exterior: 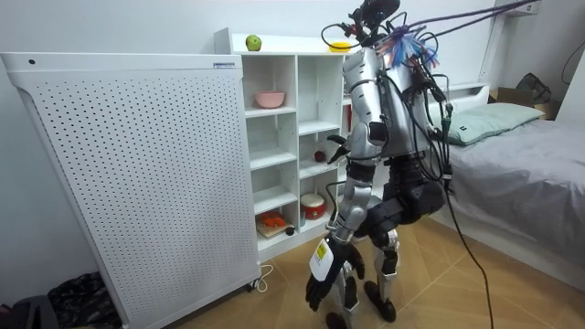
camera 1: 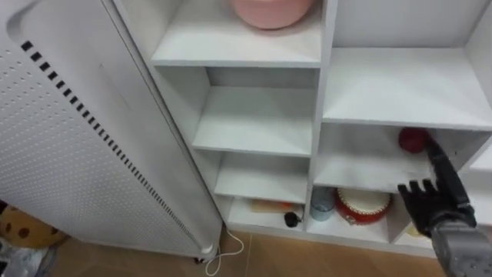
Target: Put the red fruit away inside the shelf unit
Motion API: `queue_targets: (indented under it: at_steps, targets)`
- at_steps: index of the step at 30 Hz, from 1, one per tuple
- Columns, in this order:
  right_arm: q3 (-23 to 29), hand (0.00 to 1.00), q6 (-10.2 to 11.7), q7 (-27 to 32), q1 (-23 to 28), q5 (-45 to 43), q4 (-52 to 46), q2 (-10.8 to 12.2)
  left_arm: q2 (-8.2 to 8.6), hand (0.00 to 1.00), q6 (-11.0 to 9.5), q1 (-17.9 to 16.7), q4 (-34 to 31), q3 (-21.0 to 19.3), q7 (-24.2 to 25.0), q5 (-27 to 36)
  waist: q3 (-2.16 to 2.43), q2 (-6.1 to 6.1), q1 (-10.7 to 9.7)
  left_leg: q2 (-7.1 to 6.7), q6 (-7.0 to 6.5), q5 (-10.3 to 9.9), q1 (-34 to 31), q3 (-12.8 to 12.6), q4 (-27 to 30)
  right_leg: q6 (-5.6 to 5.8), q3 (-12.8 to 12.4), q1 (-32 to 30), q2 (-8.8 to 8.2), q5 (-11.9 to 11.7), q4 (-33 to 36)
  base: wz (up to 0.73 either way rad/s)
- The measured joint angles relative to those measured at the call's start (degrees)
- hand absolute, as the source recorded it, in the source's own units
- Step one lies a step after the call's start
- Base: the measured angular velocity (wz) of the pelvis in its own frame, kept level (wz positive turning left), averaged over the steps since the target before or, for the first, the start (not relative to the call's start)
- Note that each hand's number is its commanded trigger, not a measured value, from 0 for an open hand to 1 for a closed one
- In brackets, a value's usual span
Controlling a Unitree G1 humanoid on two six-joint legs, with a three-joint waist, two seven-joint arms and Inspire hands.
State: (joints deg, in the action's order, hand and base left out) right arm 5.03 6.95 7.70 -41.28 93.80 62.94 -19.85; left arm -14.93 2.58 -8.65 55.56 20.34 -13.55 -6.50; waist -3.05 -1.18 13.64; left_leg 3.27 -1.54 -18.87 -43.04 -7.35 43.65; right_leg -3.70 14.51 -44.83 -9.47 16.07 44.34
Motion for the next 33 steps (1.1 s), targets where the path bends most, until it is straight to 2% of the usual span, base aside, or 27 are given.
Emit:
queue_targets:
  at_steps: [3, 5, 8, 12, 14, 18, 19, 20, 23, 25, 29, 33]
  targets:
    - [-0.37, 0.00, -1.93, -5.03, 3.50, -4.57, 6.71, 0.04, 1.45, 0.00, 0.84, 1.59, 3.96, -1.61, 2.15, -1.41, -0.25, -0.56, 0.65, 0.01, 0.24, 0.34, 4.68, 0.35, -2.94, 0.70, 0.40, 5.16, 0.90, -0.38, -3.64, 0.00]
    - [-3.83, 0.00, -3.25, -8.80, 8.24, -9.57, 9.56, 0.05, 1.44, 0.00, 1.13, 2.25, 5.10, -2.28, 4.19, -1.60, -0.31, -0.99, 0.64, -0.05, 0.33, 0.56, 8.35, 0.75, -5.68, 1.17, 1.34, 9.38, 1.26, -0.66, -6.77, 0.10]
    - [-8.14, 0.00, -5.13, -12.39, 13.06, -15.76, 12.93, 0.16, 1.43, 0.00, 0.94, 4.25, 6.67, -3.05, 5.57, -1.89, -0.29, -0.91, 0.62, -0.28, 0.40, 0.78, 12.34, 1.16, -8.11, 1.68, 1.48, 13.01, 1.25, -0.59, -8.90, 0.02]
    - [-9.08, 0.00, -5.89, -15.31, 19.06, -24.72, 14.66, 1.95, 1.45, 0.00, -0.31, 4.22, 7.02, -8.42, 5.72, -2.23, -0.17, -0.45, -1.30, -0.99, 0.60, 0.91, 17.78, 1.46, -11.54, 2.39, 2.67, 18.99, 1.46, -0.24, -12.14, 0.13]
    - [-11.78, 0.00, -5.87, -16.76, 23.82, -29.35, 15.12, 3.03, 1.43, 0.00, -0.49, 3.28, 7.03, -11.62, 5.48, -3.25, 0.42, 0.56, -2.27, -0.97, 0.80, 1.02, 21.93, 1.41, -13.99, 2.78, 3.14, 23.16, 1.88, -0.24, -14.70, 0.02]
    - [-12.83, 0.00, -6.52, -18.28, 31.86, -35.06, 15.03, 5.61, 1.84, 0.00, -0.76, 0.19, 6.97, -14.87, 4.83, -5.98, 1.63, 1.80, -4.13, -0.97, 1.11, 1.23, 29.61, 1.45, -18.17, 3.66, 4.35, 31.73, 2.89, -0.51, -19.81, 0.12]
    - [-12.88, 0.00, -6.78, -18.90, 33.81, -36.91, 15.00, 6.25, 2.38, 0.00, -0.77, -0.81, 6.99, -15.79, 4.08, -7.09, 2.15, 2.13, -4.69, -0.91, 1.15, 1.25, 31.73, 1.44, -19.52, 4.02, 4.47, 33.92, 3.68, -0.75, -21.39, 0.00]
    - [-12.97, 0.00, -6.93, -19.33, 35.73, -38.94, 15.00, 6.67, 3.02, 0.00, -0.74, -1.66, 7.03, -16.19, 3.50, -7.18, 2.40, 2.27, -5.24, -0.89, 1.21, 1.29, 34.38, 1.42, -21.06, 4.36, 4.51, 36.73, 4.16, -1.16, -23.08, 0.00]
    - [-14.79, 0.00, -6.99, -19.70, 39.34, -42.95, 14.43, 7.50, 3.89, 0.00, -0.92, -3.66, 6.61, -16.31, 2.73, -7.19, 2.73, 2.73, -6.15, -0.96, 1.25, 1.32, 39.71, 1.29, -24.31, 4.77, 4.38, 41.82, 4.64, -1.42, -25.48, -0.02]
    - [-15.13, 0.00, -7.01, -19.77, 40.11, -45.78, 14.54, 8.21, 4.57, 0.00, -0.94, -3.84, 5.89, -16.89, 2.44, -7.68, 2.89, 3.10, -6.73, -0.95, 1.28, 1.34, 40.95, 1.30, -25.06, 5.10, 4.38, 43.42, 5.02, -1.65, -26.95, 0.03]
    - [-15.04, 0.00, -6.92, -19.81, 41.26, -49.59, 14.64, 9.88, 5.83, 0.00, -0.98, -4.28, 5.96, -19.04, 2.42, -7.76, 2.69, 3.11, -8.72, -0.86, 1.47, 1.46, 44.36, 1.72, -26.56, 5.39, 4.57, 48.14, 5.97, -2.79, -30.96, 0.05]
    - [-14.98, 0.00, -6.92, -19.27, 43.19, -55.50, 14.67, 10.12, 6.53, 0.00, -0.85, -4.65, 6.13, -22.00, 1.64, -8.10, 2.62, 3.31, -9.00, -0.91, 1.47, 1.46, 46.79, 1.49, -28.09, 5.58, 4.10, 50.14, 6.23, -2.96, -31.96, -0.01]
